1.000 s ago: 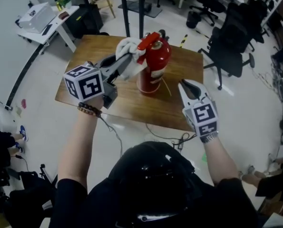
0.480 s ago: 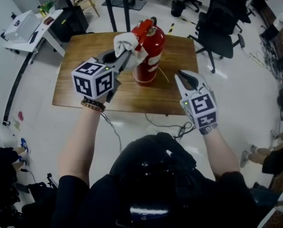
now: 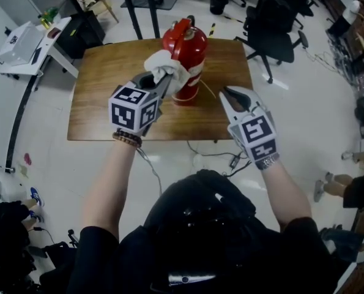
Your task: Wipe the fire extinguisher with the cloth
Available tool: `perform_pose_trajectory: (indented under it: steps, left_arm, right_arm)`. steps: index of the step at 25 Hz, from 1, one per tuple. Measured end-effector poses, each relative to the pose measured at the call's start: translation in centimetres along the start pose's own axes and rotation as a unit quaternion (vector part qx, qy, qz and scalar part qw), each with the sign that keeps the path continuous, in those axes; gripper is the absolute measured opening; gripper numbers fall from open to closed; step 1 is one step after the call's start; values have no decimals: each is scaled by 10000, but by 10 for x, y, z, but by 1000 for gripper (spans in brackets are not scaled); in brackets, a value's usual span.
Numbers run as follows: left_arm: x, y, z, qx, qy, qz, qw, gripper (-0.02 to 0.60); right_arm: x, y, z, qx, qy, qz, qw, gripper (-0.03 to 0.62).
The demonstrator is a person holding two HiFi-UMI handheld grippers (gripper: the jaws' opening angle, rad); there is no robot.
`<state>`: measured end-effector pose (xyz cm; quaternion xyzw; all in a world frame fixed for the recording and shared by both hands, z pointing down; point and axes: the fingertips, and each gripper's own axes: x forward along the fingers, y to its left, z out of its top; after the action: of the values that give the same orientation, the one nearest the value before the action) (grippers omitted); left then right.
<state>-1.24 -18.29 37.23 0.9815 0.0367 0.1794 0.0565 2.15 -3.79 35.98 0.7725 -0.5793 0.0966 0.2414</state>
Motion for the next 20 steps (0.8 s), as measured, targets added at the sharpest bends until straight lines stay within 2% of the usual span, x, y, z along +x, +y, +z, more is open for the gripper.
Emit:
perform_pose_trajectory:
  steps: [9,20]
  left_arm:
    - [19,-5,-30,51,393,121,9991,38]
    - [37,-4,-63,159,853,582,9945,38]
  right_arm:
    - [10,-10,-7,-17,118,196,9997,43]
    - [36,-27,-21,6,120,587,9982,43]
